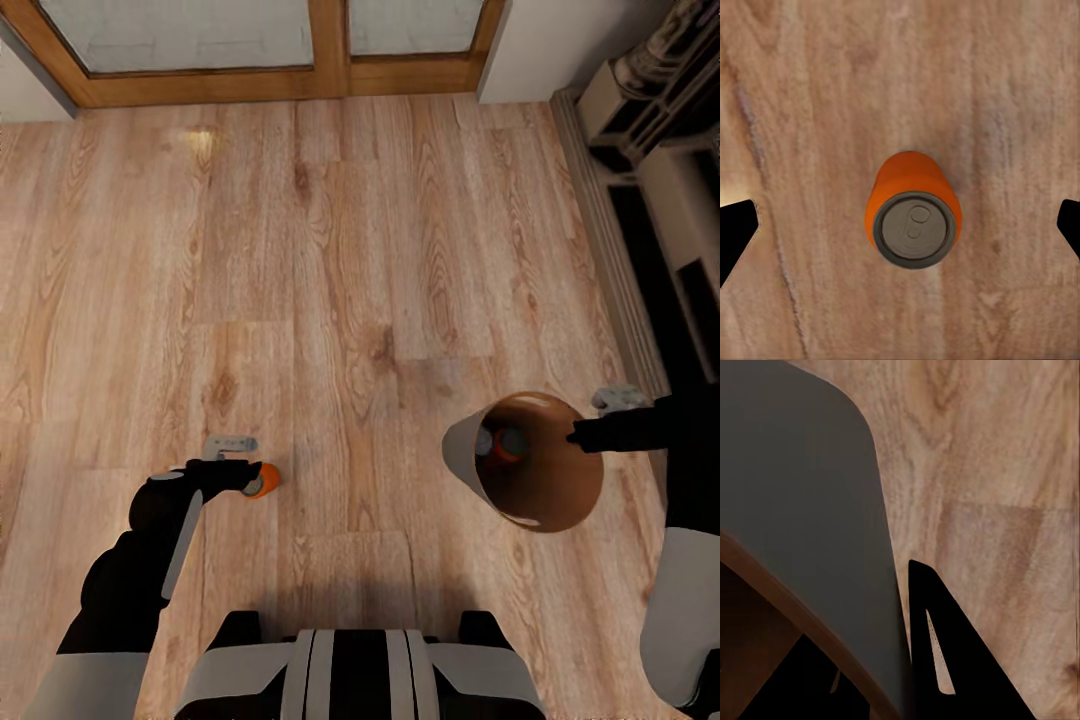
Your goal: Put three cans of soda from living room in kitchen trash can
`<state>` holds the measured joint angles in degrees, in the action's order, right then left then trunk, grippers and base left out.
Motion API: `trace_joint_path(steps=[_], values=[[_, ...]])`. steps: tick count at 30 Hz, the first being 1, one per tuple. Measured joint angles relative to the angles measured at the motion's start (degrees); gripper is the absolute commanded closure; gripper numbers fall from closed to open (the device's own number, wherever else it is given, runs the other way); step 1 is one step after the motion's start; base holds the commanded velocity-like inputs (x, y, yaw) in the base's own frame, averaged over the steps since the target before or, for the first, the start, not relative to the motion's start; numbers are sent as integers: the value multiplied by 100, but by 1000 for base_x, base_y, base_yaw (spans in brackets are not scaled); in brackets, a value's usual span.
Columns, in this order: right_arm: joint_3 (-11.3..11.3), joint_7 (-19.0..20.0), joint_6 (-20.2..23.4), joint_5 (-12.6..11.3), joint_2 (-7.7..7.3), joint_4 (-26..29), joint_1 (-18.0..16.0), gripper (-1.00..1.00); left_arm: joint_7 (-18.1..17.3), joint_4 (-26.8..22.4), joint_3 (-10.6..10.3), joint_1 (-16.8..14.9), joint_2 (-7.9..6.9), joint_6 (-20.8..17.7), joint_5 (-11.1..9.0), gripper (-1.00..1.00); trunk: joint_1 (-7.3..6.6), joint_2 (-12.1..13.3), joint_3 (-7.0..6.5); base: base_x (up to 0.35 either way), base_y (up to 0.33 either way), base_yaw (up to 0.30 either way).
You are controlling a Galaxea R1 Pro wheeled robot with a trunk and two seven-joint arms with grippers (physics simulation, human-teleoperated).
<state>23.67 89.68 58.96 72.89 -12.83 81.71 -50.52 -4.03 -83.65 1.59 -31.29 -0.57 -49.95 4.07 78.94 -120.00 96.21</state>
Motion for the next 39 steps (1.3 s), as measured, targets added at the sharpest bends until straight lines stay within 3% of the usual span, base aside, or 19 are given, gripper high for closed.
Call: trace_joint_path(steps=[2, 4, 6, 8, 9, 10, 11, 12, 14, 16, 21, 24, 27, 30, 32, 39], values=[[258, -4, -196, -1, 11, 74, 33, 100, 51, 59, 0, 5, 2, 63, -4, -100, -44, 80, -36, 0, 0, 0], [726, 1, -545, -64, 24, 121, 53, 100, 95, 105, 0, 35, 3, 113, -8, -100, -88, 160, -72, 0, 0, 0], [976, -11, -729, -44, 25, 129, 59, 100, 115, 116, 0, 48, 0, 153, -8, -100, -132, 241, -107, 0, 0, 0], [1234, -33, -1019, -241, 28, 141, 63, 100, 139, 128, -1, 60, -2, 246, -5, -100, -176, 321, -144, 0, 0, 0], [1380, -179, -1216, -408, 28, 133, 67, 100, 153, 132, -1, 68, -2, 295, -1, -100, -197, 361, -161, 0, 0, 0], [1685, -639, -1617, -914, 40, 124, 175, 100, 189, 136, -2, 84, -3, 384, 3, -100, -220, 401, -179, 0, 0, 0], [1826, -1005, -1891, -1135, 41, 144, 300, 100, 215, 135, 0, 112, -4, 452, 4, -100, -242, 441, -198, 0, 0, 0], [1869, -1173, -2006, -1138, 43, 111, 373, 100, 232, 135, 0, 135, -4, 489, 6, -100, -263, 481, -215, 0, 0, 0], [1972, -1620, -2325, -1818, 51, 69, 615, 100, 319, 136, 0, 265, -5, 625, 7, -100, -307, 562, -250, 0, 0, 0], [2007, -1829, -2368, -2382, 59, -1, 780, 100, 370, 139, 0, 359, -4, 706, 2, -100, -351, 642, -287, 0, 0, 0], [2052, -2069, -2488, -3065, 82, -241, 1035, 100, 409, 139, 13, 720, -11, 980, -33, -100, -461, 842, -376, 0, 0, 0], [2066, -2220, -2543, -3190, 286, -299, 1076, 100, 432, 190, 22, 971, -12, 1401, -21, -100, -526, 963, -430, 0, 0, 0], [2070, -2795, -2896, -3214, 546, -367, 1117, 100, 443, 227, 31, 1114, -19, 1601, -52, -100, -592, 1083, -484, 0, 0, 0], [2059, -2988, -3135, -3280, 648, -531, 1134, 100, 445, 232, 32, 1182, -17, 1686, -60, -100, -658, 1203, -538, 0, 0, 0], [2052, -3162, -3387, -3250, 664, -659, 1138, 100, 444, 235, 34, 1225, -20, 1747, -58, -100, -702, 1284, -574, 0, 0, 0], [2034, -3246, -3472, -3251, 655, -741, 1142, 100, 438, 243, 29, 1259, -14, 1779, -34, -100, -856, 1564, -700, 0, 0, 0]])
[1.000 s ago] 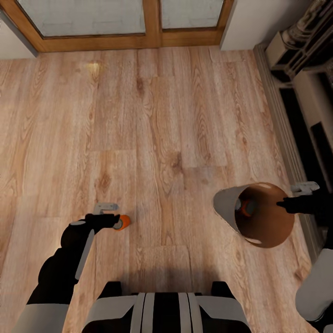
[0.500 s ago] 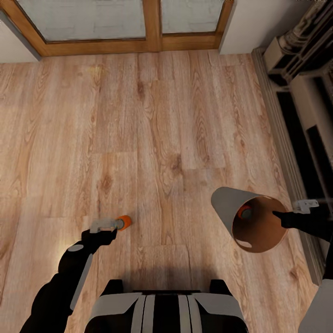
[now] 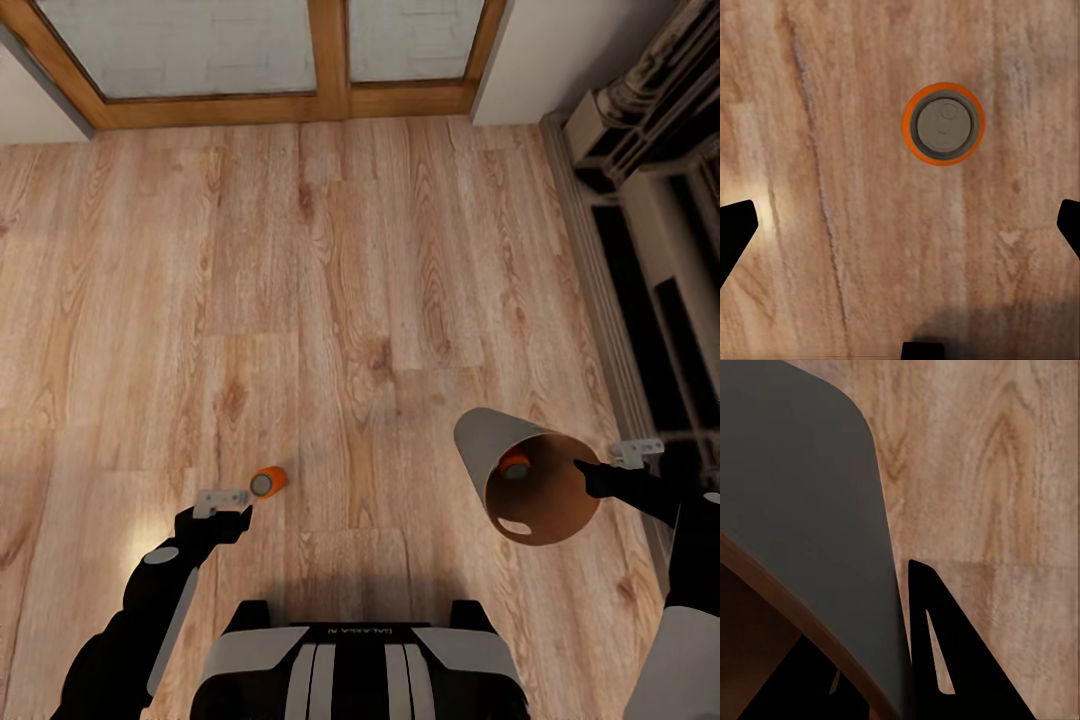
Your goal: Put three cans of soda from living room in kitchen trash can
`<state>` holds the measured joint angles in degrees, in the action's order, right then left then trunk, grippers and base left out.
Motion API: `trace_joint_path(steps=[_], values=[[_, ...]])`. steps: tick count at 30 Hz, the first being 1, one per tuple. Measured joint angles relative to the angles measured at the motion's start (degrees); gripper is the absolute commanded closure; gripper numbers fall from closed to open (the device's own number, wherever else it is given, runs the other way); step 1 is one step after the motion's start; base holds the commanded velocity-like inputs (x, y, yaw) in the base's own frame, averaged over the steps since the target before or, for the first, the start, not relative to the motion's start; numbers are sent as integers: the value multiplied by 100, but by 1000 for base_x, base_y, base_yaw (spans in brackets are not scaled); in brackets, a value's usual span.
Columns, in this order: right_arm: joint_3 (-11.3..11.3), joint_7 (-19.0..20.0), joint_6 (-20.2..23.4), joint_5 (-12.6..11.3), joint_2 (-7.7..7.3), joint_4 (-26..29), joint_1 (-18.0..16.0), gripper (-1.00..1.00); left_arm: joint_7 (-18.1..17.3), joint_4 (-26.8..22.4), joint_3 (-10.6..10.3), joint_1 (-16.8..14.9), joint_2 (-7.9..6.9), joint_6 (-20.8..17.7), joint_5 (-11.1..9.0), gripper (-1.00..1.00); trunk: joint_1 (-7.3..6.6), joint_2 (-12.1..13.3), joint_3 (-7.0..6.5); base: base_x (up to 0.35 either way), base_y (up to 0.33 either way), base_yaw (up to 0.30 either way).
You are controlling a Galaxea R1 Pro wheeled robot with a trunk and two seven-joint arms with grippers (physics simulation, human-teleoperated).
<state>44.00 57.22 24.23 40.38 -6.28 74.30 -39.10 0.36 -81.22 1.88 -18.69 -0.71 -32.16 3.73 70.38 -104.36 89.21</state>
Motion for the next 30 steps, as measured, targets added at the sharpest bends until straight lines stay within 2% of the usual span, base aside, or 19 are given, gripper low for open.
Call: trace_joint_path(steps=[5, 10, 16, 21, 30], values=[[-17, -6, -4, 27, 37, -10, 1, 100, 0, 1, 0, 19, 1, 3, -13, -100, -110, 201, -90, 0, 0, 0], [-20, -8, -11, 31, 66, -12, 1, 100, 0, 1, 1, 29, 1, 28, -24, -100, -110, 202, -90, 22, 0, 0], [-34, -17, -11, 19, 88, -7, 10, 100, -1, -7, -11, 40, 1, 135, 24, -100, -110, 202, -90, 244, 0, 0], [-46, -35, -12, 15, 108, -4, 17, 100, 10, 0, -12, 48, 4, 171, 0, -100, -110, 202, -90, 61, 0, 0], [-55, -44, -11, 58, 153, -4, 18, 100, 79, 5, -20, 50, 9, 191, 29, -100, -110, 202, -90, -193, 0, 0]])
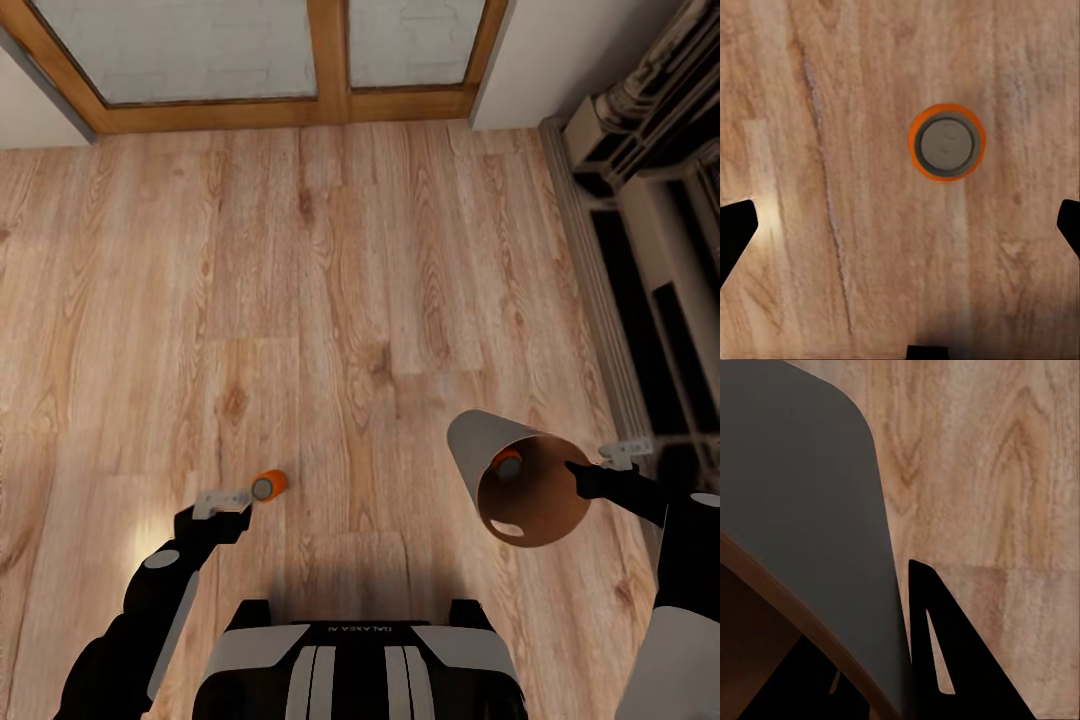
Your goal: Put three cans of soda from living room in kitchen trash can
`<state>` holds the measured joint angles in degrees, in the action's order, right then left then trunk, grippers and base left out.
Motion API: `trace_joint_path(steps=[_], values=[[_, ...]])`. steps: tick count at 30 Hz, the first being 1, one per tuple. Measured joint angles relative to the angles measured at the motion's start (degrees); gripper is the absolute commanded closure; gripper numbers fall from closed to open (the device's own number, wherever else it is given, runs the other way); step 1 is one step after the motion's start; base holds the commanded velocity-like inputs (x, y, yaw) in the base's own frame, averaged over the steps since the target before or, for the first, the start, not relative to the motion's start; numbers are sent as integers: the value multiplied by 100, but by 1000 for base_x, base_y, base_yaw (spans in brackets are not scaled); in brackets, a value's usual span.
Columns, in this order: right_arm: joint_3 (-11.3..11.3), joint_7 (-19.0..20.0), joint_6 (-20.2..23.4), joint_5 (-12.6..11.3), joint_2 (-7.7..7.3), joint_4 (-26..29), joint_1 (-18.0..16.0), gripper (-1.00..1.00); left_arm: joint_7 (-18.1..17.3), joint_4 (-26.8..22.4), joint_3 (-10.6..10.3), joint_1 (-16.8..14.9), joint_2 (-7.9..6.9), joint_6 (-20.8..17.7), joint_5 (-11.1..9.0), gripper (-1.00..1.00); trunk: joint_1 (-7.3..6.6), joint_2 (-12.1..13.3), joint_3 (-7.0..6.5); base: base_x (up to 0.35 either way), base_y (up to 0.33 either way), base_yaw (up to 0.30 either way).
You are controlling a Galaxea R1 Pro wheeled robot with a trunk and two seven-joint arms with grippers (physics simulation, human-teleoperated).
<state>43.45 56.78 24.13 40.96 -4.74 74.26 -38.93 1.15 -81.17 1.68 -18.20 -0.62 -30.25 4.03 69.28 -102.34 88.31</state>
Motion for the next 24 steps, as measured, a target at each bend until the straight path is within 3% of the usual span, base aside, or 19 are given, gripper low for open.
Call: trace_joint_path(steps=[21, 24], values=[[0, -4, -4, 25, -1, 0, 9, 100, 183, -8, -9, -3, -3, -43, -17, -100, 0, 0, 0, -309, -58, 0], [-17, 0, 33, 16, -8, 0, 9, 100, 241, -184, -1, -106, 9, -869, -33, -100, 0, 0, 0, -124, -13, 0]])
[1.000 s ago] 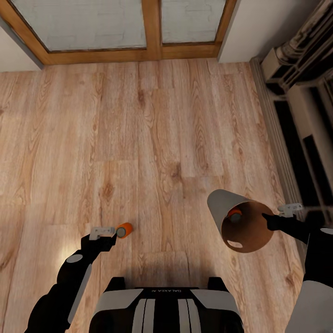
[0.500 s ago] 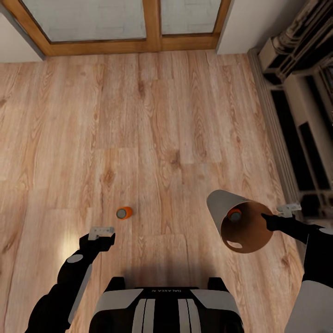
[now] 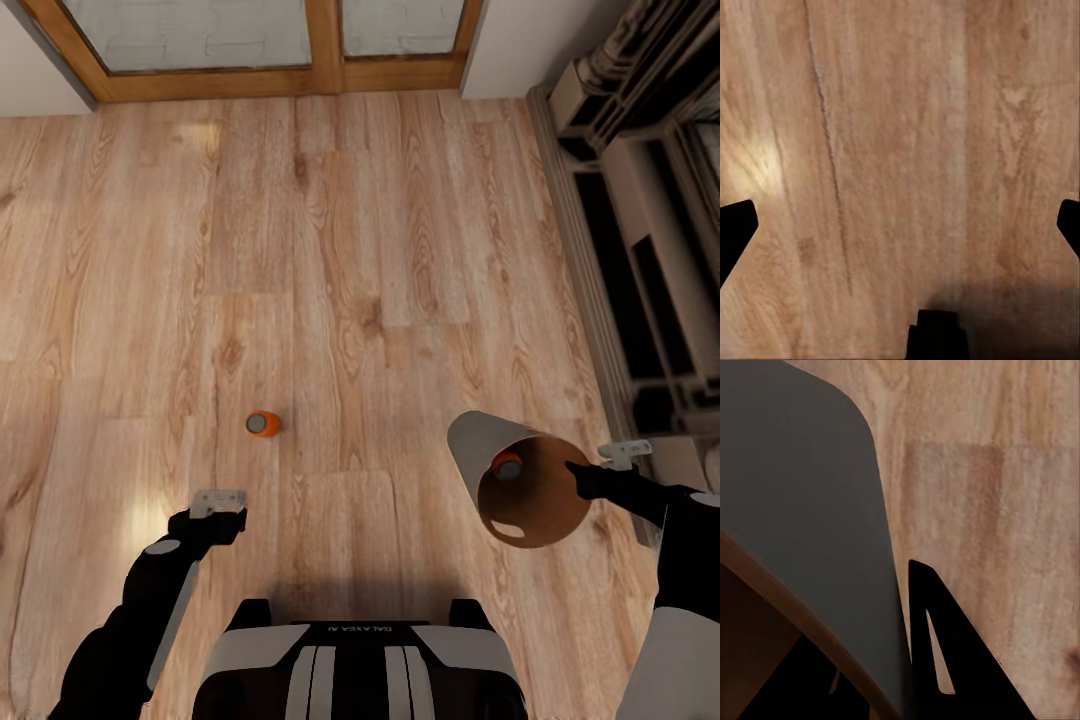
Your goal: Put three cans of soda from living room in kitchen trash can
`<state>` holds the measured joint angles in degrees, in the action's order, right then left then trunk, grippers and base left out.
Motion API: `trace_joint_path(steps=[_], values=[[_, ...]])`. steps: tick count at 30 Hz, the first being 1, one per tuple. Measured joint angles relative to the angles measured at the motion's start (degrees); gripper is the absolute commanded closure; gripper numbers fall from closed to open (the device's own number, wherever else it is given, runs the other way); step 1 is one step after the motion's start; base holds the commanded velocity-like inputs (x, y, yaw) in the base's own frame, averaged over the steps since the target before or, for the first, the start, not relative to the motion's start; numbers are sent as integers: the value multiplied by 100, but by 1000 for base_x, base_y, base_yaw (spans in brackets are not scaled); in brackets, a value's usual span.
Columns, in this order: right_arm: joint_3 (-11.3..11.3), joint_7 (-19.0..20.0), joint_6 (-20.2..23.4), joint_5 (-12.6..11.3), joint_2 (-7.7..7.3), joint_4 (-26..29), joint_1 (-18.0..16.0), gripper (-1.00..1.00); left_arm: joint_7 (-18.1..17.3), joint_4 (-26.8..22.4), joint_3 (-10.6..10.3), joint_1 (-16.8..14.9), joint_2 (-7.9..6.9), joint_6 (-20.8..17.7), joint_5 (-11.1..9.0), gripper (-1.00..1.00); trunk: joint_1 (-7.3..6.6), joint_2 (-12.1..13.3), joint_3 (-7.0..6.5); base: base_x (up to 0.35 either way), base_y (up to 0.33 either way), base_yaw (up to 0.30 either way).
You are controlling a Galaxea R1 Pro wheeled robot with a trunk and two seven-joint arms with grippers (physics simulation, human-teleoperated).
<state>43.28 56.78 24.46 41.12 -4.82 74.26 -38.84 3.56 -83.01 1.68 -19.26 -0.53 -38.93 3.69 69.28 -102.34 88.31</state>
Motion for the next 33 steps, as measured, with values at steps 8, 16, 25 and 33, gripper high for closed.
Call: trace_joint_path(steps=[8, 16, 25, 33], values=[[-1342, -247, 1431, 92, -77, 9, -125, 100, 75, 8, 48, -2565, -40, -2106, 66, -100, 0, 0, 0, 35, -2, 0], [-2720, -1034, 3069, -64, -81, -762, -1737, 100, 69, 1859, 9, -3901, -86, -2105, 63, -100, 0, 0, -1, 134, 32, 0], [-2978, -1754, 3554, 447, -161, -2545, -3871, 100, 67, 2305, 15, -4125, -70, -2105, 61, -100, 0, 0, 0, 19, 6, 0], [-2960, -1808, 3553, 796, -259, -3735, -4887, 100, 74, 2292, 30, -4131, -57, -2106, 60, -100, 0, 0, 0, 1, 0, 0]])
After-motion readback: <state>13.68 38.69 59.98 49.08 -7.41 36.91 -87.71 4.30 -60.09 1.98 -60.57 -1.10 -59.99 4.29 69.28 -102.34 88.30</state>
